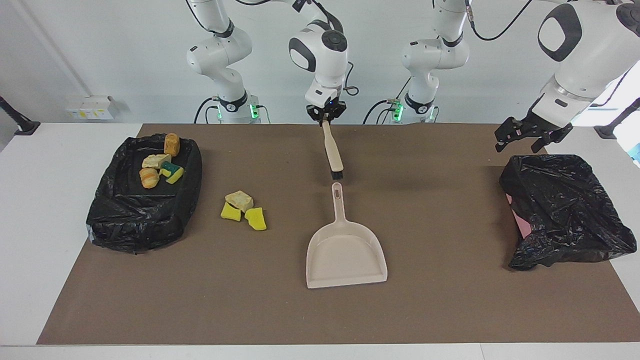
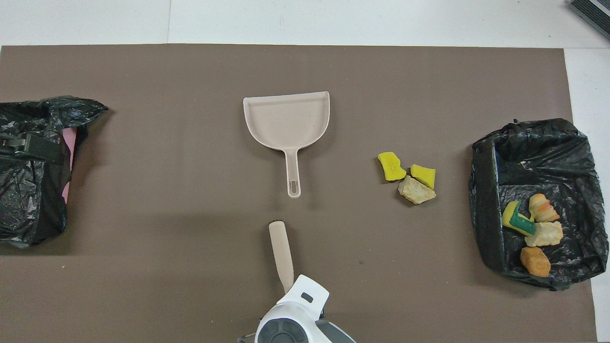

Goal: Sweep and dump trash in bin
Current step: 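Carry the brush to the trash pieces near the bag with the right gripper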

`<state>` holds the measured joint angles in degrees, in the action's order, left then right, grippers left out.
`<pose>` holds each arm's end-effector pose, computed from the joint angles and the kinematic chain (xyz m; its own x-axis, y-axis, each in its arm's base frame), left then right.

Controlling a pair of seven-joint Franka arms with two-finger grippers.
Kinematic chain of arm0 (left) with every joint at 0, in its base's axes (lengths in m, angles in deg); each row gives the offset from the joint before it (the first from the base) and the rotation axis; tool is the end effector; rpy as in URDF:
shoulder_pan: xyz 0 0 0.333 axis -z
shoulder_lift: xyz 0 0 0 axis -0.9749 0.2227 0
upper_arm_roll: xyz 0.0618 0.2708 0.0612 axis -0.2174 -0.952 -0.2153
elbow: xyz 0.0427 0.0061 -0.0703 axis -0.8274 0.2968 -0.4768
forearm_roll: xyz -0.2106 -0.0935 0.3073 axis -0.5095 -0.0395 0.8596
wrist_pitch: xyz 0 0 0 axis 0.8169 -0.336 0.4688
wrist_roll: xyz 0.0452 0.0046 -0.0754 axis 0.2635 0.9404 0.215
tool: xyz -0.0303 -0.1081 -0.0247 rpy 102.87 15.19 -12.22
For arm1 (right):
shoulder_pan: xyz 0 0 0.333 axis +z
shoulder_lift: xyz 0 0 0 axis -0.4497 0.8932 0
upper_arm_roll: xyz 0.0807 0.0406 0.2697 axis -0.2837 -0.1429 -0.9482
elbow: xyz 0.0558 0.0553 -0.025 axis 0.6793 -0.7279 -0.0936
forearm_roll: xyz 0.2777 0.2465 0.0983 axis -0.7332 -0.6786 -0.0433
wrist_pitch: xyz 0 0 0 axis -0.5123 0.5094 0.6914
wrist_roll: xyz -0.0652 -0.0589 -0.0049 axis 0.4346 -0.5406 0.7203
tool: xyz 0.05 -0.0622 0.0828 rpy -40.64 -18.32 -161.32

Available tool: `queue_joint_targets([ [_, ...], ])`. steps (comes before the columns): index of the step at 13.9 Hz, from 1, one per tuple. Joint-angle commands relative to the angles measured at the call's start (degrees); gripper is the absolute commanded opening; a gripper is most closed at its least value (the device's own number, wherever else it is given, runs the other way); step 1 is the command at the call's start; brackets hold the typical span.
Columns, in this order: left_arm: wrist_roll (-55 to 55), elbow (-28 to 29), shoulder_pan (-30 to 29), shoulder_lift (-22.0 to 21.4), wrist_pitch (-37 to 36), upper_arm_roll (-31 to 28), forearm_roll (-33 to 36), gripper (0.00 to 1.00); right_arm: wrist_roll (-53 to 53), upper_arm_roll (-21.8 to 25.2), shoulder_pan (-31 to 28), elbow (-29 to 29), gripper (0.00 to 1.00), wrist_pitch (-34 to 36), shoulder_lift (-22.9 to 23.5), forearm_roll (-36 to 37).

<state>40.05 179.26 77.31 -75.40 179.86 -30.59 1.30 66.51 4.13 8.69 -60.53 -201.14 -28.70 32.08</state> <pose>0.5547 0.0092 0.5541 0.9957 -0.0784 -0.0485 -0.0774 -0.9967 0.0227 0.3045 0.3560 0.3826 0.9734 0.1738 -0.1495 0.1811 -0.9828 0.0367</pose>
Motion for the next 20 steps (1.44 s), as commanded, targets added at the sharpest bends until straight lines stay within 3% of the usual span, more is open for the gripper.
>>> queue_joint_targets([
  [1,0.60,0.13,-0.53,-0.41,-0.10,0.49,1.25,1.00,-8.91,-0.27,-8.40,-1.19,0.00,7.24,-8.08,-0.52],
  [5,0.60,0.13,-0.53,-0.41,-0.10,0.49,1.25,1.00,-28.85,0.09,-26.58,0.38,0.00,14.91,-13.81,-0.52],
  [8,0.60,0.13,-0.53,-0.41,-0.10,0.49,1.25,1.00,-32.75,0.00,-33.46,0.65,0.00,13.60,-12.85,3.33],
  [11,0.60,0.13,-0.53,-0.41,-0.10,0.49,1.25,1.00,-39.33,0.00,-39.70,3.62,0.00,10.00,-8.56,7.90],
  [13,0.60,0.13,-0.53,-0.41,-0.10,0.49,1.25,1.00,-40.06,-0.09,-42.00,6.70,0.00,8.86,-3.73,12.73],
  [17,0.60,0.13,-0.53,-0.41,-0.10,0.49,1.25,1.00,-39.18,-0.09,-43.94,7.33,0.00,-0.54,4.89,20.73],
  [20,0.60,0.13,-0.53,-0.41,-0.10,0.49,1.25,1.00,-35.05,-0.35,-42.89,5.67,0.00,0.05,6.40,23.65],
])
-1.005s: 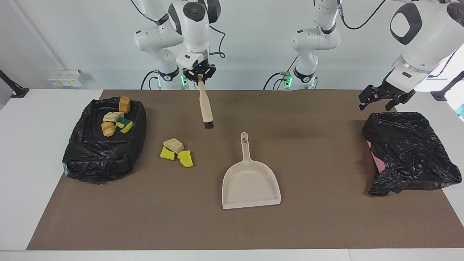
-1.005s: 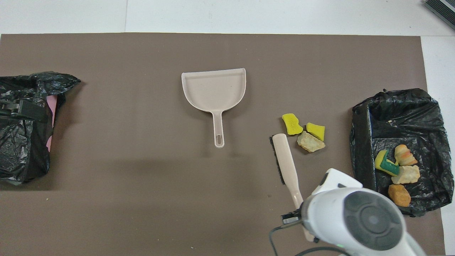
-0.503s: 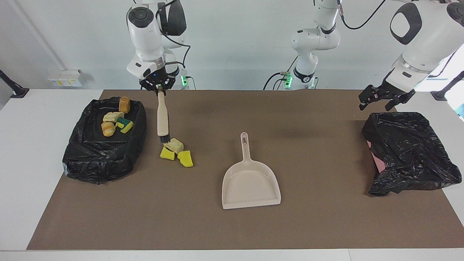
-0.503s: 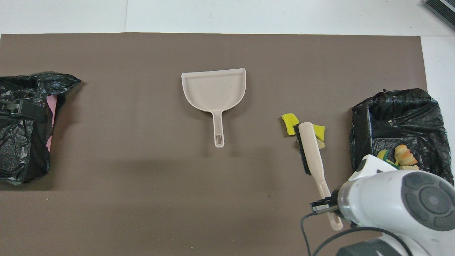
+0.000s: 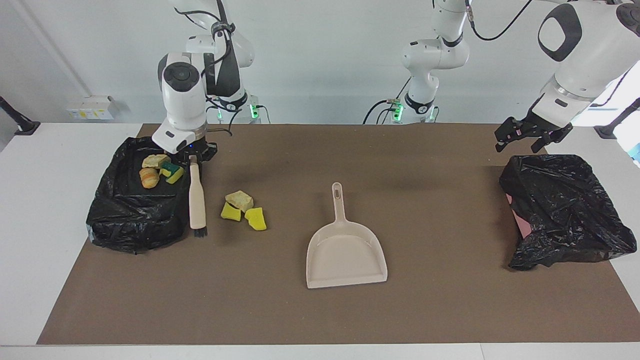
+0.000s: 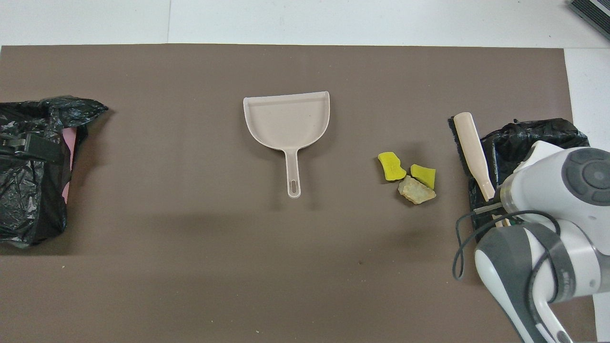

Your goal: Sweep and dump trash in bin

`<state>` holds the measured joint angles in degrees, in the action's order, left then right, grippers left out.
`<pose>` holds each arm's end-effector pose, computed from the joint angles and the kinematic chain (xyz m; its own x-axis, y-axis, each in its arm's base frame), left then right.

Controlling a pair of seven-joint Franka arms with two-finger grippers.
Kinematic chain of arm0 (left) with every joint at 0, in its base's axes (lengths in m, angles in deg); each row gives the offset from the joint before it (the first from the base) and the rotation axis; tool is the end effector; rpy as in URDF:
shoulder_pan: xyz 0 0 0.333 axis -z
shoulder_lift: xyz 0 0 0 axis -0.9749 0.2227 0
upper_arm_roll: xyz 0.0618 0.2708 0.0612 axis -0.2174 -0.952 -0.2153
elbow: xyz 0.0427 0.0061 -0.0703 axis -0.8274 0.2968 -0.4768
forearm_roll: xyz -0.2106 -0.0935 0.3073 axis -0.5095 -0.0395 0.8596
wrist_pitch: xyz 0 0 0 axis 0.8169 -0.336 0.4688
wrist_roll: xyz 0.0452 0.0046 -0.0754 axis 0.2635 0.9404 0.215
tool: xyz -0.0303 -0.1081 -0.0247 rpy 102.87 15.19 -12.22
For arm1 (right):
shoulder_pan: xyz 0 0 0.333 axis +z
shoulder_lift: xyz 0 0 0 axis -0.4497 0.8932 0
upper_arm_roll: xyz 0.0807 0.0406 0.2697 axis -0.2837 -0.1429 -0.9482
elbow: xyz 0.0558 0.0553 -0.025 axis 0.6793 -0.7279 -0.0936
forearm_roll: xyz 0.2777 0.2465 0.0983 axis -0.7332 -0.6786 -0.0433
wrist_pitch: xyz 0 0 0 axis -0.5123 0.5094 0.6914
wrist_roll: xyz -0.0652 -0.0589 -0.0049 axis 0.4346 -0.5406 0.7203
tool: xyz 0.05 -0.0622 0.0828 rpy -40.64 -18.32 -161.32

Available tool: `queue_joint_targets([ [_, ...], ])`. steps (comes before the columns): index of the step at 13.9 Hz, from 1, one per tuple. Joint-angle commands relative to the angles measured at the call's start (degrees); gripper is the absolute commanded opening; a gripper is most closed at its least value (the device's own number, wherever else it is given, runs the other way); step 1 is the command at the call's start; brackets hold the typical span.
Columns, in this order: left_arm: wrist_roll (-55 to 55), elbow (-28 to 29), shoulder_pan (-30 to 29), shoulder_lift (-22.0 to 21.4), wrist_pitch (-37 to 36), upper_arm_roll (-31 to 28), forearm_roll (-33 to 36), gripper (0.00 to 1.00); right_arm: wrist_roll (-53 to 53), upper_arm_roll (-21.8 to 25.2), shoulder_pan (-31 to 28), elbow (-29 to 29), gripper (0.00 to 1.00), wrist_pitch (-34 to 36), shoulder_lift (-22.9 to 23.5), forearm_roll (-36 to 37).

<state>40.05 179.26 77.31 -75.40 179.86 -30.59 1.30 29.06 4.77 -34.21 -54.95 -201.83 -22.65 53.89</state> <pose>0.5547 0.0092 0.5541 0.9957 -0.0784 -0.0485 -0.0774 -0.9967 0.0227 0.4995 0.0238 0.3787 0.9611 0.2246 -0.1609 0.2586 -0.9363 0.2375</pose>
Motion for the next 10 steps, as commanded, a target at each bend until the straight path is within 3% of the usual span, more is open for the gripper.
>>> queue_joint_targets([
  [1,0.60,0.13,-0.53,-0.41,-0.10,0.49,1.25,1.00,2.57,-1.00,0.97,-1.49,0.00,0.48,0.43,1.84],
  [4,0.60,0.13,-0.53,-0.41,-0.10,0.49,1.25,1.00,4.94,-1.08,2.03,-3.88,0.00,-2.15,2.19,0.62],
  [10,0.60,0.13,-0.53,-0.41,-0.19,0.49,1.25,1.00,8.28,-1.08,6.43,-4.15,0.00,-0.49,3.25,-8.18],
])
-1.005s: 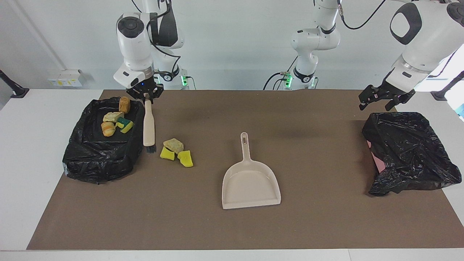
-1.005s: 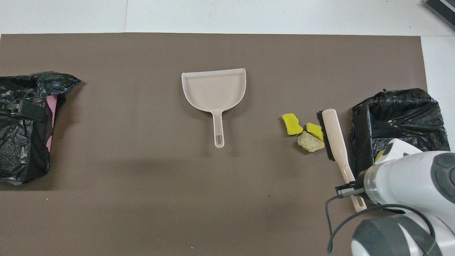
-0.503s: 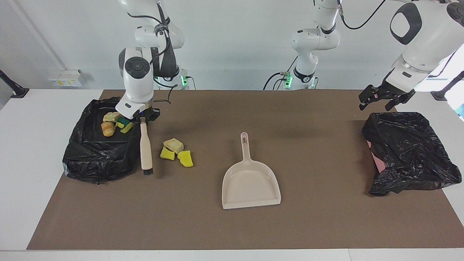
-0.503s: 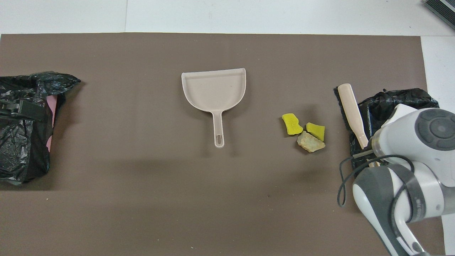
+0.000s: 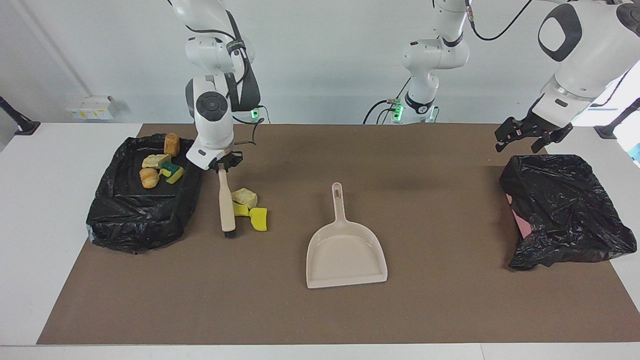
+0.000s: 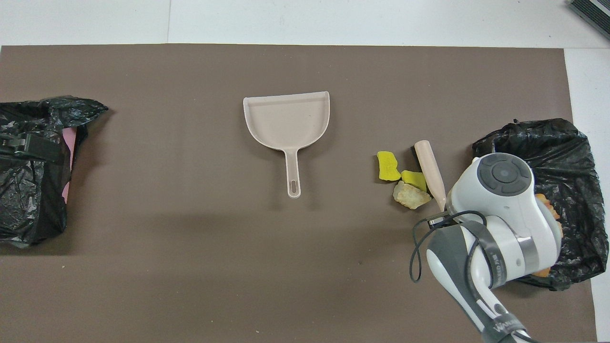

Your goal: Sweep and dump trash in bin

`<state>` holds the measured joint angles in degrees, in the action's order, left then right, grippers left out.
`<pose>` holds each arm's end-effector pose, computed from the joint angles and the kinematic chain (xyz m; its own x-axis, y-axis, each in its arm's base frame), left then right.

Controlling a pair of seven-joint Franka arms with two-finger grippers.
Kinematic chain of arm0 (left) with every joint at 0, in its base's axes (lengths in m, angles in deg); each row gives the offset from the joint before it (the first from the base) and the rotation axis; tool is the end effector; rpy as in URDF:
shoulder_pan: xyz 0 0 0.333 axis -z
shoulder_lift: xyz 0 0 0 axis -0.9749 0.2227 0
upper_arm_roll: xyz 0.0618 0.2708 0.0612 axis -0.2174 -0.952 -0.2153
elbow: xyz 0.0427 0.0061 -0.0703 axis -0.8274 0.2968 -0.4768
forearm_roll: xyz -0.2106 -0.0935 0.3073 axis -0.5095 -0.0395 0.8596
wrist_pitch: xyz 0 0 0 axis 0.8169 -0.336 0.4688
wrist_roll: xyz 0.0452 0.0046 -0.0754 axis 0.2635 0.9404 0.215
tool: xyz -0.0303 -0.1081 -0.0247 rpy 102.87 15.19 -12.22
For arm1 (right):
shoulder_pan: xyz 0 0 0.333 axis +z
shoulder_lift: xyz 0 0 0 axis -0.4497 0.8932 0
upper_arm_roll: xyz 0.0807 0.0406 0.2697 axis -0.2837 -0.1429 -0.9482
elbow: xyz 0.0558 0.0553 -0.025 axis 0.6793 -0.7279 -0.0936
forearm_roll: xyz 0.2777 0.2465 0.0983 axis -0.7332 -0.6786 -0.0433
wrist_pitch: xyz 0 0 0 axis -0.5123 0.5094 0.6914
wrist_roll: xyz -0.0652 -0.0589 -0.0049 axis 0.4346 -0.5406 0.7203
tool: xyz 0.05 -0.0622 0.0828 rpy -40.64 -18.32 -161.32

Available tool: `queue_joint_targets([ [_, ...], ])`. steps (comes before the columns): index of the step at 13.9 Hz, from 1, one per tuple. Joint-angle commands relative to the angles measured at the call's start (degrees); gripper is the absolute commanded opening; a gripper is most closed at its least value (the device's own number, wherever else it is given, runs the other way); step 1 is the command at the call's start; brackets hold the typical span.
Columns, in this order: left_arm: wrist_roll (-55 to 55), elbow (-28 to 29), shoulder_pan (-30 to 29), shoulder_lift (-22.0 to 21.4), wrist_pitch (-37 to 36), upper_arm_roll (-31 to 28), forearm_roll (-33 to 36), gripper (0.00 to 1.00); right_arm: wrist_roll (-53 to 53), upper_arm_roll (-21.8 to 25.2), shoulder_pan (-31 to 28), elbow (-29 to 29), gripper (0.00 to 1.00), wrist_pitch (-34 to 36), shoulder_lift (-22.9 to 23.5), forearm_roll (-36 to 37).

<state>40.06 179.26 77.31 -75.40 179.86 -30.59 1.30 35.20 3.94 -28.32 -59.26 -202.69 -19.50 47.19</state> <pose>0.5547 0.0092 0.5541 0.9958 -0.0782 -0.0485 -0.0772 -0.9968 0.0227 0.4734 0.0861 0.3199 0.9505 0.1921 -0.2441 0.2305 -0.9630 0.1398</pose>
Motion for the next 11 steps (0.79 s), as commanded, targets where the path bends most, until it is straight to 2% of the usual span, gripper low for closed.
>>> queue_joint_targets([
  [1,0.59,0.13,-0.53,-0.41,-0.10,0.49,1.25,1.00,3.37,-0.26,0.54,0.60,0.00,0.55,0.10,-1.48],
  [5,0.07,-0.05,0.08,-0.50,-0.19,0.57,1.25,1.00,3.12,0.09,-0.08,5.08,0.00,4.77,-1.39,0.45],
  [7,-0.02,1.00,3.31,-0.85,1.03,1.54,1.33,1.00,5.30,0.10,-0.07,2.82,0.00,4.86,-2.97,6.06],
  [9,0.15,2.15,7.72,-0.50,3.32,1.54,1.94,1.00,5.22,-0.08,-0.78,-1.40,0.00,4.16,-5.51,6.35],
  [11,1.90,1.80,13.07,1.16,4.55,1.63,3.35,1.00,5.32,-0.25,-0.08,-2.38,0.00,3.99,-4.74,5.73],
])
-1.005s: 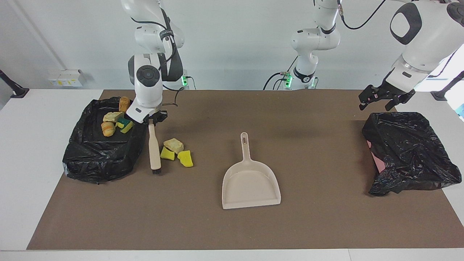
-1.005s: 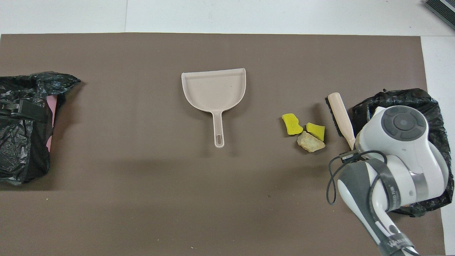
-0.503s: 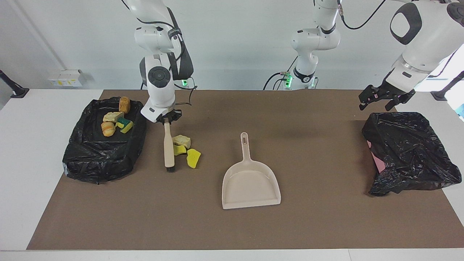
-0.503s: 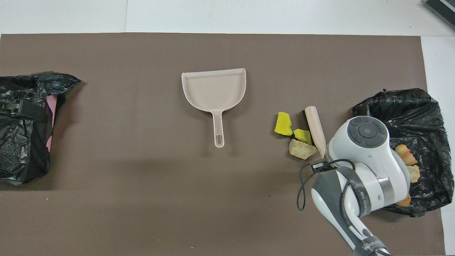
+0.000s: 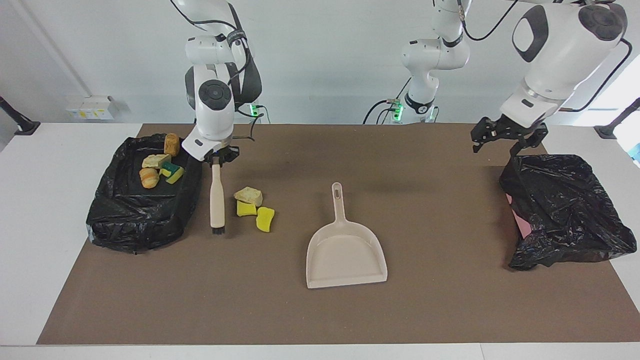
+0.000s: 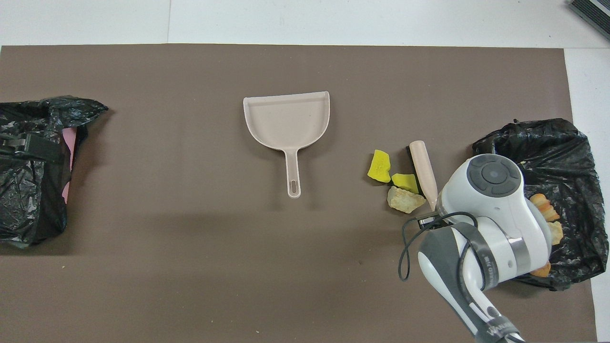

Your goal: Sweep and dump trash in bin

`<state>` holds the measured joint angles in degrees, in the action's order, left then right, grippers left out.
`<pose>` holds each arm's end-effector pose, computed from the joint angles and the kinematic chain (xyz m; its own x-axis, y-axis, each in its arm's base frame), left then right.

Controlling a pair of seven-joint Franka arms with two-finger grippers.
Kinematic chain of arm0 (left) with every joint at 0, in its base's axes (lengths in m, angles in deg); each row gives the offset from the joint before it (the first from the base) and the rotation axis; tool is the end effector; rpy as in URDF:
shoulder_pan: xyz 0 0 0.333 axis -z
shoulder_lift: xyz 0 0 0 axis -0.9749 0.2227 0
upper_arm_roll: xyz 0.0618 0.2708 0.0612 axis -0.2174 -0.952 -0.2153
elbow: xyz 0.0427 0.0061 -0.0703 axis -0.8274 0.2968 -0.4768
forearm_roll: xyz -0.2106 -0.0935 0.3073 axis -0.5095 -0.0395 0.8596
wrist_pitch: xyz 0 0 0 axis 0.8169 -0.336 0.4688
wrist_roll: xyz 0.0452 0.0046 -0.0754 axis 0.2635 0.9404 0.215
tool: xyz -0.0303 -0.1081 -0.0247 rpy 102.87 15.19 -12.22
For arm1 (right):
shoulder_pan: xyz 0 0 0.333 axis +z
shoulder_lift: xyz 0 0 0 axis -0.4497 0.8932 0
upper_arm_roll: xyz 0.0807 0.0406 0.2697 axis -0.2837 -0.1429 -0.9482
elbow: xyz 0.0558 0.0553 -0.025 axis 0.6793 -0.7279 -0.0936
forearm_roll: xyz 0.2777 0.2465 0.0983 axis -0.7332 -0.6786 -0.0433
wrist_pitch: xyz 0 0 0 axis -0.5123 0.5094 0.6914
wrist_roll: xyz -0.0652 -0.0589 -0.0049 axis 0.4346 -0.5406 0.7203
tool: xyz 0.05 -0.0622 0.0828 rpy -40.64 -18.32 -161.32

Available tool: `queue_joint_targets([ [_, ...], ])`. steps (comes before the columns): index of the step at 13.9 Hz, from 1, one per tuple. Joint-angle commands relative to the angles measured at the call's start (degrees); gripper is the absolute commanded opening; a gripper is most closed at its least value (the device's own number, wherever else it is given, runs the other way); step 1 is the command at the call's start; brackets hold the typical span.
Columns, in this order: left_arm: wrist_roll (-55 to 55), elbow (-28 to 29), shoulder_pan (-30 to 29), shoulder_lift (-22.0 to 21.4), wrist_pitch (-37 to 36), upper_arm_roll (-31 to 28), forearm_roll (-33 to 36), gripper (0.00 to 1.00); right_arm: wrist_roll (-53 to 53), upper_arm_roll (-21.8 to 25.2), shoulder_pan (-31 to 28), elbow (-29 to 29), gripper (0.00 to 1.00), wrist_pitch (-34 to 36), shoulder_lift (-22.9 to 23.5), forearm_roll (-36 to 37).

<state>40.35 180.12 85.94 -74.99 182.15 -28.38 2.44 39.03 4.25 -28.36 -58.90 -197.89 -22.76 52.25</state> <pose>0.5523 -0.0936 0.5464 0.9652 -0.2597 -0.0326 -0.2597 -0.9657 0.0026 0.4672 0.0732 0.3458 0.9591 0.1352 -0.2487 0.1978 -0.9485 0.2475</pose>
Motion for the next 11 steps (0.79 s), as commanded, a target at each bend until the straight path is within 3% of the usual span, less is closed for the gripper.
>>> queue_joint_targets([
  [1,5.36,0.94,6.72,2.07,3.65,-0.58,2.13,1.00,1.31,-0.56,0.40,-2.82,0.00,-1.00,-0.60,-0.64],
  [3,12.23,0.94,10.94,5.67,8.04,-0.58,1.69,1.00,-0.52,-0.56,1.97,-2.74,0.00,-1.87,0.19,-6.43],
  [11,29.11,-0.46,22.37,19.03,22.81,-0.58,0.55,1.00,0.43,-0.65,5.06,0.59,0.00,-3.29,3.27,-10.85],
])
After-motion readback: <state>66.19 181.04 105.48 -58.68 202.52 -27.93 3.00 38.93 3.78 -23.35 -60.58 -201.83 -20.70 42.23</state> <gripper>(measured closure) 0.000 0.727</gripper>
